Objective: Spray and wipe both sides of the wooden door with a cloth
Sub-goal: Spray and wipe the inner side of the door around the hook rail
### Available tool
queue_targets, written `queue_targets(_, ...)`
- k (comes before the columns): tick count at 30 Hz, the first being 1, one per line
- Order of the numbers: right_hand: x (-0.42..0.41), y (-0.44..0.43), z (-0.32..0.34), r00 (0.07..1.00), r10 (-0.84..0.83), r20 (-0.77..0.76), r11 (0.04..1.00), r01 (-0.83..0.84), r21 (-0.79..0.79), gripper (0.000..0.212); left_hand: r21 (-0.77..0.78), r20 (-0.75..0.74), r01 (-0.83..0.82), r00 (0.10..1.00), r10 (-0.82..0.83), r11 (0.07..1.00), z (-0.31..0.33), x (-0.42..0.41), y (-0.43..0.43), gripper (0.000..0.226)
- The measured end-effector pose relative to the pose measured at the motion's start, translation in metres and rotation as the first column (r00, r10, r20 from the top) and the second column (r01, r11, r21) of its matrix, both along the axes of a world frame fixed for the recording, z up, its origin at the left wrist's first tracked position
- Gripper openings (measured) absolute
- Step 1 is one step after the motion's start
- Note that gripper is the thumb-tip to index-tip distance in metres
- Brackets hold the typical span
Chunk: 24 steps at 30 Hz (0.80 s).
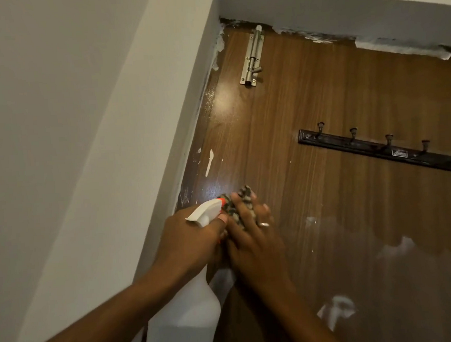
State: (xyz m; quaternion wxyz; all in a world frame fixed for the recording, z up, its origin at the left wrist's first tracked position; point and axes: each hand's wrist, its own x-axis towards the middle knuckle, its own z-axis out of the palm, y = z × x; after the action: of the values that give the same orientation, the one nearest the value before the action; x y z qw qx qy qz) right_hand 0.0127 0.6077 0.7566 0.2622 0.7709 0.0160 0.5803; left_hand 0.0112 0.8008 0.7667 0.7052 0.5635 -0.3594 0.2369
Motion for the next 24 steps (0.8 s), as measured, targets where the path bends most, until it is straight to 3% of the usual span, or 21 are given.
queue_targets(3,-0.039,-0.037,-0.001,0.994,-0.042,0.104,0.981,0.021,0.194,0.057,0.035,-0.004,0.029,1.000,-0.029,0.999,-0.005,-0.004,-0.010,0.026)
queue_targets(7,-0.057,-0.050,0.054,0.948,-0.143,0.284,0.911,0.014,0.412,0.056,0.043,-0.009,0.053,0.999,-0.053,0.998,-0.009,-0.004,-0.024,0.036)
queue_targets(10,-0.043,-0.031,0.061,0.969,-0.112,0.218,0.939,0.031,0.342,0.055,0.027,-0.031,0.096,0.995,-0.095,0.995,-0.011,-0.004,-0.034,0.035)
queue_targets(14,-0.053,-0.045,0.008,0.996,-0.061,0.070,0.992,0.053,0.114,0.054,0.031,-0.038,0.136,0.990,-0.135,0.990,-0.016,-0.007,-0.048,0.037)
queue_targets(17,-0.078,-0.076,-0.006,0.994,-0.057,0.098,0.979,0.036,0.201,0.059,0.041,-0.058,0.145,0.988,-0.143,0.989,-0.022,-0.007,-0.056,0.039)
queue_targets(20,-0.091,-0.089,0.020,0.971,-0.094,0.218,0.938,0.013,0.348,0.054,0.074,-0.069,0.143,0.988,-0.138,0.987,-0.027,-0.005,-0.059,0.039)
queue_targets(24,-0.075,-0.076,0.062,0.941,-0.120,0.315,0.929,-0.005,0.369,0.053,0.073,-0.073,0.155,0.986,-0.150,0.985,-0.027,-0.006,-0.067,0.035)
